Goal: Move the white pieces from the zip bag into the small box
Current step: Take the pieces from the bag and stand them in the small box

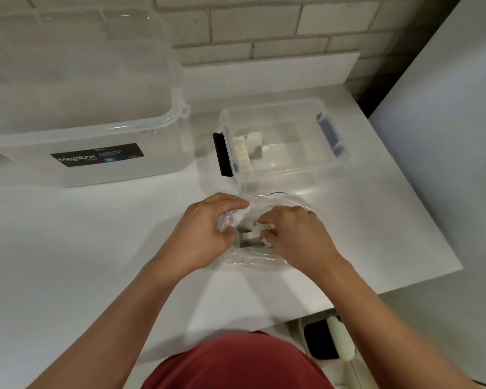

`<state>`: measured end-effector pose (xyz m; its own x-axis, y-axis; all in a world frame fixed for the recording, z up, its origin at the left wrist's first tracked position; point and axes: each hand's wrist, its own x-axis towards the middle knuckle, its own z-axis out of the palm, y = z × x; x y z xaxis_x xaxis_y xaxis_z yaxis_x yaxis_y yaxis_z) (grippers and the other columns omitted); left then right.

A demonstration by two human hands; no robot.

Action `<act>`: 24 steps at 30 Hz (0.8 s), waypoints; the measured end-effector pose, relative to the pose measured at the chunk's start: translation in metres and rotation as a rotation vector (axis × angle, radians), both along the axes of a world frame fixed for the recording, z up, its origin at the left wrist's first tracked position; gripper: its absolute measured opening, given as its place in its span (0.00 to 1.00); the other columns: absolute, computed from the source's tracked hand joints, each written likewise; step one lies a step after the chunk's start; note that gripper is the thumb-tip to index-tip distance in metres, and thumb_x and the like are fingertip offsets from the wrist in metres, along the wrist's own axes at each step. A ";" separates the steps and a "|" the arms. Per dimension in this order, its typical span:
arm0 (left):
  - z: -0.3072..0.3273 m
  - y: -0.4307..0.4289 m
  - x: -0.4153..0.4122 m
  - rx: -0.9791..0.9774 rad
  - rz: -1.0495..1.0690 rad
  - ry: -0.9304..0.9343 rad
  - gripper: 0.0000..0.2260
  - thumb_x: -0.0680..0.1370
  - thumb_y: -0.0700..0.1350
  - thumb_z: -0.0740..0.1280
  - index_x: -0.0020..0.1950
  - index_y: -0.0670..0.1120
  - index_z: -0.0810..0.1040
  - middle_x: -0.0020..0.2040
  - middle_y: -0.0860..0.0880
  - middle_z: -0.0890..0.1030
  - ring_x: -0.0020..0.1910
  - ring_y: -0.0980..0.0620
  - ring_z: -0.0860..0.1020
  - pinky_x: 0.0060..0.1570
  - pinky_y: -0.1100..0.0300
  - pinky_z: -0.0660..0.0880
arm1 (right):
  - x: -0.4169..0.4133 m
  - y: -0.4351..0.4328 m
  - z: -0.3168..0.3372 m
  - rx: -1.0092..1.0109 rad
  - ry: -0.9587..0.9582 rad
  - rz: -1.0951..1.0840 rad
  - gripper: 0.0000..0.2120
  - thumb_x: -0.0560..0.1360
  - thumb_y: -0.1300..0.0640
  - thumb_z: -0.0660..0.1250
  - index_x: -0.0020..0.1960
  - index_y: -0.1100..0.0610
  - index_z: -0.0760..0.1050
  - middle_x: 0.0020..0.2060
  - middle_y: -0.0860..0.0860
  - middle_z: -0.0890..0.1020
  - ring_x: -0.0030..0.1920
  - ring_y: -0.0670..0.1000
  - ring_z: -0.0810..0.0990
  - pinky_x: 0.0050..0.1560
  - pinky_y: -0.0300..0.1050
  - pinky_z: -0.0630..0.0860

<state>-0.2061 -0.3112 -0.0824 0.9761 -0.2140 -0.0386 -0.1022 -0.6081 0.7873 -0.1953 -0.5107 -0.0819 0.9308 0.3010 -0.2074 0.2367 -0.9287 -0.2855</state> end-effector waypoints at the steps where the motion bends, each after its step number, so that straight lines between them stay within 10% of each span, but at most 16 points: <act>1: 0.000 0.000 -0.001 0.014 -0.008 0.000 0.23 0.73 0.33 0.70 0.65 0.50 0.83 0.60 0.63 0.78 0.59 0.65 0.76 0.57 0.81 0.64 | 0.000 0.001 -0.004 -0.019 -0.005 -0.007 0.13 0.79 0.51 0.66 0.62 0.43 0.82 0.61 0.43 0.83 0.58 0.55 0.82 0.55 0.50 0.79; 9: 0.000 0.002 -0.004 0.051 -0.041 0.003 0.23 0.74 0.33 0.70 0.65 0.53 0.82 0.63 0.59 0.78 0.60 0.61 0.77 0.57 0.81 0.63 | -0.006 0.010 -0.024 -0.082 -0.145 0.064 0.09 0.79 0.50 0.68 0.56 0.48 0.84 0.55 0.49 0.79 0.60 0.57 0.77 0.41 0.48 0.74; 18: 0.006 0.003 0.000 -0.112 0.060 0.169 0.09 0.78 0.43 0.72 0.53 0.55 0.88 0.58 0.63 0.80 0.58 0.60 0.79 0.53 0.70 0.71 | -0.016 -0.026 0.020 0.880 0.192 -0.412 0.04 0.75 0.56 0.78 0.43 0.53 0.84 0.37 0.46 0.84 0.37 0.46 0.83 0.44 0.47 0.84; 24: 0.011 -0.001 0.003 -0.225 0.048 0.225 0.10 0.72 0.58 0.77 0.51 0.57 0.88 0.56 0.64 0.83 0.58 0.65 0.79 0.57 0.64 0.73 | -0.015 -0.026 0.028 0.983 0.366 -0.441 0.05 0.72 0.59 0.80 0.45 0.57 0.85 0.42 0.58 0.85 0.35 0.53 0.84 0.39 0.44 0.84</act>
